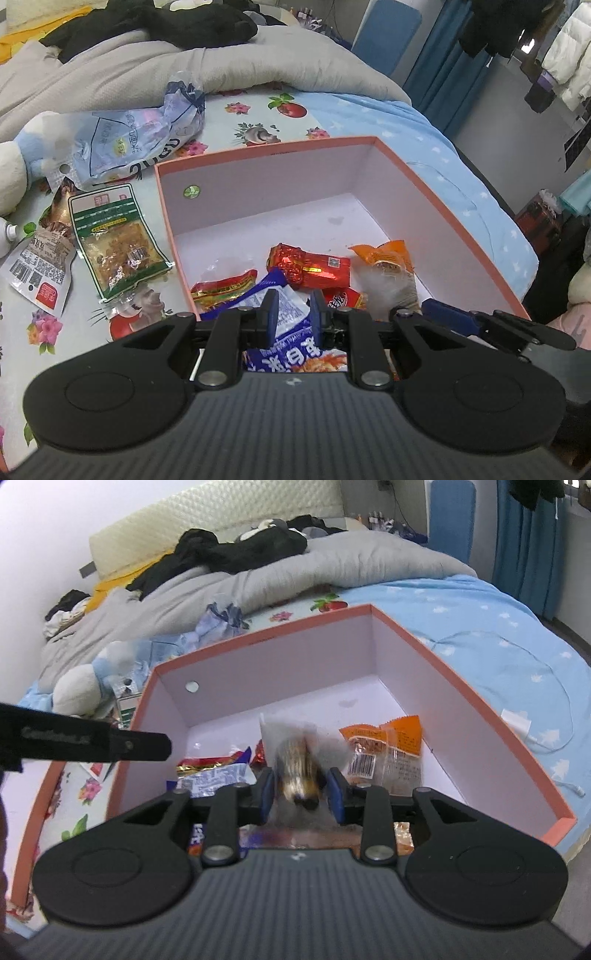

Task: Organize snacks
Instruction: 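Lower both packets into the deeper pink box and open both tools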

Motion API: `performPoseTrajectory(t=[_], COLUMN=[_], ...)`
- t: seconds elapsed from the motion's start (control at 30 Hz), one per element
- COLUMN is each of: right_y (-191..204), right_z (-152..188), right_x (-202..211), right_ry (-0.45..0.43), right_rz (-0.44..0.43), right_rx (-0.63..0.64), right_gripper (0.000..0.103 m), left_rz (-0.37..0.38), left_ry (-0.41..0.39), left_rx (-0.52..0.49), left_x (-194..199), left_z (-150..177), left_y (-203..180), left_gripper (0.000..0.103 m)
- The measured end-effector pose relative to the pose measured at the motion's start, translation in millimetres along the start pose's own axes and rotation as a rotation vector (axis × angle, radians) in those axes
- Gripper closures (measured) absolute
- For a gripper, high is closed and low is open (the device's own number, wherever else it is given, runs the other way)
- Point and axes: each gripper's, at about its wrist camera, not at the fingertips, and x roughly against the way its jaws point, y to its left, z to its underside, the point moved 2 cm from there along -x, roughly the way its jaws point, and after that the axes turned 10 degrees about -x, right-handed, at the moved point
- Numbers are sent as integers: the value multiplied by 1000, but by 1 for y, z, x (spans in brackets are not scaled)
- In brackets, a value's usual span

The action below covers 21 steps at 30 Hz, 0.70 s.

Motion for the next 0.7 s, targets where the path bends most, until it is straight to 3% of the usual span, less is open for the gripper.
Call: performPoseTrajectory(t=[0.1, 0.33, 0.7], right_y=[0, 12, 39], right_z=[-1, 4, 24], right_x=[3, 26, 80], right_ry=[-17, -55, -120], right_rz=[1, -20, -70], right_rx=[-2, 8, 23], right_gripper=[28, 29, 29], left_rz=[-3, -9, -38], left_ry=[-8, -48, -95], left_rx=[6, 11, 30], left_x=[6, 40, 107], left_z=[2, 11, 52], left_y=[1, 2, 6], left_gripper=[82, 82, 82])
